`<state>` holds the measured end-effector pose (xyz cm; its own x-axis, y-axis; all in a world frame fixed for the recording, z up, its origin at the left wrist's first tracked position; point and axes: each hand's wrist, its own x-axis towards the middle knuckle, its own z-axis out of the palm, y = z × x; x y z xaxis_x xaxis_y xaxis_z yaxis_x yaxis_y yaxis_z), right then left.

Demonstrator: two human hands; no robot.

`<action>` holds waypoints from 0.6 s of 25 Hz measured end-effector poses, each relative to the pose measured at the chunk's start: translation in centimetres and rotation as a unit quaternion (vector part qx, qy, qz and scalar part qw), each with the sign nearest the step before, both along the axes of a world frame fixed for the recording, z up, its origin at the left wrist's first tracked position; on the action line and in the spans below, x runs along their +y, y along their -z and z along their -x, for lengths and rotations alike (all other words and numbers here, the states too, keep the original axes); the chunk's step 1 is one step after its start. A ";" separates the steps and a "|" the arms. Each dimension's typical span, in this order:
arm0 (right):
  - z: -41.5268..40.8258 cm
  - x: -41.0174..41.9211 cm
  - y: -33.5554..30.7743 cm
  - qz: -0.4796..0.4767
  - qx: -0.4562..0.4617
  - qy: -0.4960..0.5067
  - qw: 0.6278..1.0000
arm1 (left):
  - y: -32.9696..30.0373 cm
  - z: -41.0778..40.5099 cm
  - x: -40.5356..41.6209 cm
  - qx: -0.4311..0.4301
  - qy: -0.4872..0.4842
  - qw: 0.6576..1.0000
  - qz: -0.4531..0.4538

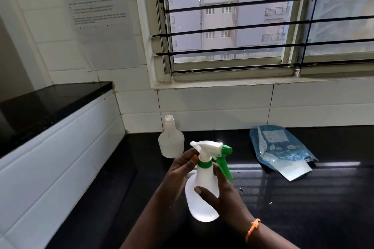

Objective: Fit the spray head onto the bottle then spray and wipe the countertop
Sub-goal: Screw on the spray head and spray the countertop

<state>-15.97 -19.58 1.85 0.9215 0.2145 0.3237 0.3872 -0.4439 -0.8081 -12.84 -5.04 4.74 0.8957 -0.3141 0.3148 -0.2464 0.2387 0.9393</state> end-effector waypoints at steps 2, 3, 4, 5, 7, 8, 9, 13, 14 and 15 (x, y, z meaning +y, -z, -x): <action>0.0 -0.1 0.1 0.005 0.001 -0.001 1.000 | 0.8 0.4 -0.4 -0.048 -0.054 0.995 -0.075; -0.1 -0.1 0.1 0.011 -0.006 -0.002 1.000 | 1.1 0.7 -0.9 -0.085 -0.108 0.983 -0.119; -0.2 -0.1 0.2 0.019 -0.011 -0.002 1.000 | 1.4 1.0 -1.6 -0.113 -0.176 0.967 -0.148; -0.2 -0.2 0.2 0.028 -0.010 -0.001 1.000 | 1.4 1.2 -2.3 -0.121 -0.239 0.951 -0.157; -0.3 -0.1 0.4 0.039 -0.001 0.008 0.999 | 1.0 1.5 -3.4 -0.115 -0.319 0.929 -0.150; -0.3 -0.1 0.5 0.038 0.001 0.011 0.999 | 0.8 1.4 -3.7 -0.113 -0.339 0.923 -0.142; -0.3 -0.1 0.5 0.032 0.002 0.013 0.999 | 0.8 1.1 -3.7 -0.116 -0.349 0.920 -0.137; -0.2 -0.2 0.5 0.009 -0.009 0.010 1.000 | 1.2 0.4 -2.2 -0.110 -0.240 0.962 -0.069; -0.1 -0.3 0.5 0.009 -0.009 0.005 1.000 | 1.1 0.3 -1.7 -0.075 -0.168 0.982 -0.031; 0.0 -0.3 0.5 0.008 -0.012 -0.001 1.000 | 1.0 0.1 -1.3 -0.041 -0.102 0.994 -0.009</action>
